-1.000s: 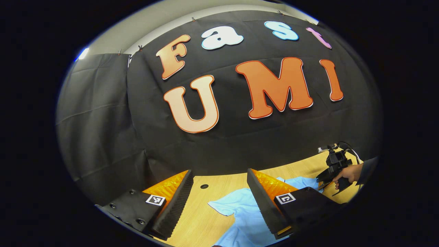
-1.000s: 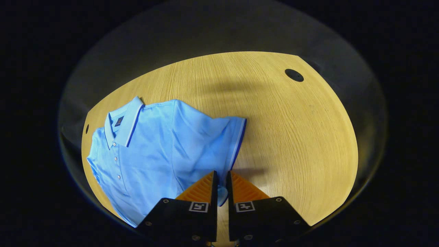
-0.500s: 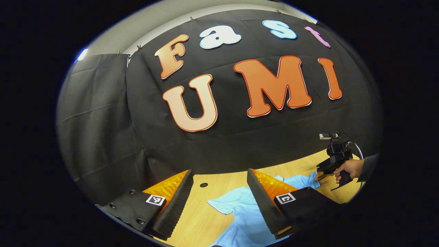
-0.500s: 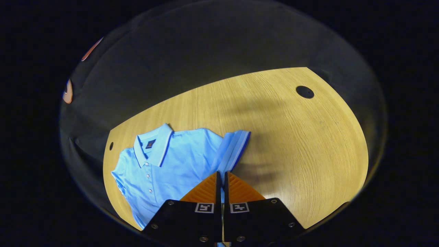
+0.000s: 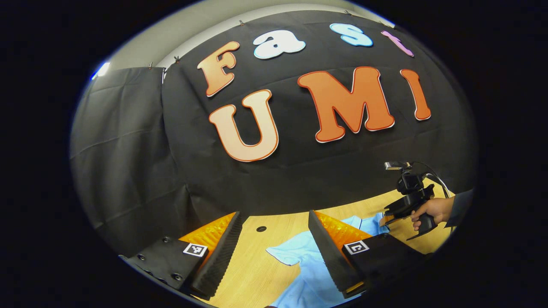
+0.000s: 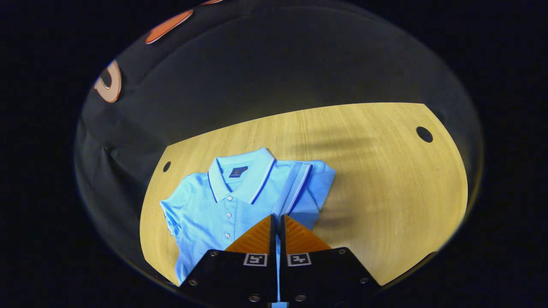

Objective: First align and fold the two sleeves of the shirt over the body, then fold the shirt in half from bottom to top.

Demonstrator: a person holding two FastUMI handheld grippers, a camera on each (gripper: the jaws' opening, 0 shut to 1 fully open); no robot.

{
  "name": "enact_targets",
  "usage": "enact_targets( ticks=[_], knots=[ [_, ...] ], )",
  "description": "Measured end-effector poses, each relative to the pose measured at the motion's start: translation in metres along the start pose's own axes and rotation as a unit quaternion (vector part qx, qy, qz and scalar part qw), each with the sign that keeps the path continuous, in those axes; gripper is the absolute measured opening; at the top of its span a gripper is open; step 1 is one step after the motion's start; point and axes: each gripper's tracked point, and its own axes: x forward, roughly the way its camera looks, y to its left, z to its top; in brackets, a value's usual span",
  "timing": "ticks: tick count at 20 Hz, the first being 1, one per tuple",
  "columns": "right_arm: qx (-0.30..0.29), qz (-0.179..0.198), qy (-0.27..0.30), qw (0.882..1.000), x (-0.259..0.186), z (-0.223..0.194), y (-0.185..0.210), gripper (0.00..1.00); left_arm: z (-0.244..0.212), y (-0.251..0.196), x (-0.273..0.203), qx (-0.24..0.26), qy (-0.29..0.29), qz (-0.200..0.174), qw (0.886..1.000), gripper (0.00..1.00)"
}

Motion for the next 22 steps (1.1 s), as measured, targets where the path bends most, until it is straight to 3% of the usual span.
enact_targets(
  ticks=[3, 7, 11, 15, 17, 18, 19, 22],
  knots=[
    [0.002, 0.014, 0.014, 1.000, 0.005, -0.008, 0.019, 0.03, -0.016, 0.014, 0.014, -0.017, 0.019, 0.000, 1.000, 1.00],
    [-0.002, 0.044, -0.005, 0.999, -0.008, 0.000, 0.041, 0.12, -0.044, 0.022, 0.049, -0.052, 0.053, -0.022, 0.997, 1.00],
    [-0.025, 0.007, -0.031, 0.999, -0.032, 0.007, 0.031, 0.16, -0.094, 0.023, 0.086, -0.099, 0.119, -0.060, 0.986, 1.00],
    [-0.033, -0.023, -0.077, 0.996, -0.068, 0.018, 0.023, 0.35, -0.138, 0.026, 0.121, -0.097, 0.173, -0.090, 0.976, 1.00],
    [-0.029, -0.036, -0.093, 0.995, -0.085, 0.018, 0.017, 0.50, -0.157, 0.027, 0.139, -0.092, 0.204, -0.104, 0.969, 1.00],
    [-0.028, -0.045, -0.101, 0.993, -0.093, 0.018, 0.012, 0.65, -0.169, 0.026, 0.147, -0.094, 0.224, -0.110, 0.964, 1.00],
    [-0.030, -0.058, -0.111, 0.992, -0.101, 0.016, 0.006, 0.61, -0.178, 0.025, 0.155, -0.095, 0.242, -0.114, 0.959, 1.00],
    [-0.030, -0.092, -0.129, 0.987, -0.118, 0.003, -0.006, 0.71, -0.221, 0.022, 0.179, -0.092, 0.298, -0.111, 0.944, 1.00]
  ],
)
